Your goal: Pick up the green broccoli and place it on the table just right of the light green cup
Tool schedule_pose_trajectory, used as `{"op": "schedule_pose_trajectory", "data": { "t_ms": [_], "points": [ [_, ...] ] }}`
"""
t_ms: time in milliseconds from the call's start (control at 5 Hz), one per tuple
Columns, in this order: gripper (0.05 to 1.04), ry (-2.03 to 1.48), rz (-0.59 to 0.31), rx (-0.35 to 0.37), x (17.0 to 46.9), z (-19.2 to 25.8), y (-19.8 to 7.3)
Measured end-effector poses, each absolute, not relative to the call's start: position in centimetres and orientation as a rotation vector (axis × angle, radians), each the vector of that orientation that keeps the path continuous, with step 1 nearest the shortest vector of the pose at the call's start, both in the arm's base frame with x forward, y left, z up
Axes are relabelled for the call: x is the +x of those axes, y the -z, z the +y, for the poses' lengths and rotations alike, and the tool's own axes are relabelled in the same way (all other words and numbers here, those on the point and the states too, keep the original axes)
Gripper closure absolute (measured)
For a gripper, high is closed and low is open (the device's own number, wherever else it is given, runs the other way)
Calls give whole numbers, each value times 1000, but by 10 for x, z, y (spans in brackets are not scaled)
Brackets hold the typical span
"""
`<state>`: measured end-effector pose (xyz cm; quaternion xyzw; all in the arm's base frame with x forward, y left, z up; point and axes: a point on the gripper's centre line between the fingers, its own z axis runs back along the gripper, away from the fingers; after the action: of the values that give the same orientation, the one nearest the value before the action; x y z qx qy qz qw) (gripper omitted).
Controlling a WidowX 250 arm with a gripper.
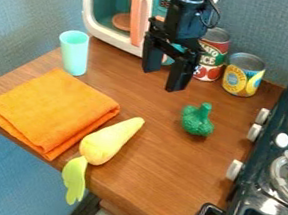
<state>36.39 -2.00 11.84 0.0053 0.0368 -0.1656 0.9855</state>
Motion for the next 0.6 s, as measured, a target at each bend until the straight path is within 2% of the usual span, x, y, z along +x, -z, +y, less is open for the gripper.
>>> {"op": "schedule_pose_trajectory", "data": {
  "t_ms": [200, 600],
  "points": [
    [83, 333, 120, 4, 362, -20, -103],
    [83, 384, 77, -5, 384, -44, -106]
  ]
}}
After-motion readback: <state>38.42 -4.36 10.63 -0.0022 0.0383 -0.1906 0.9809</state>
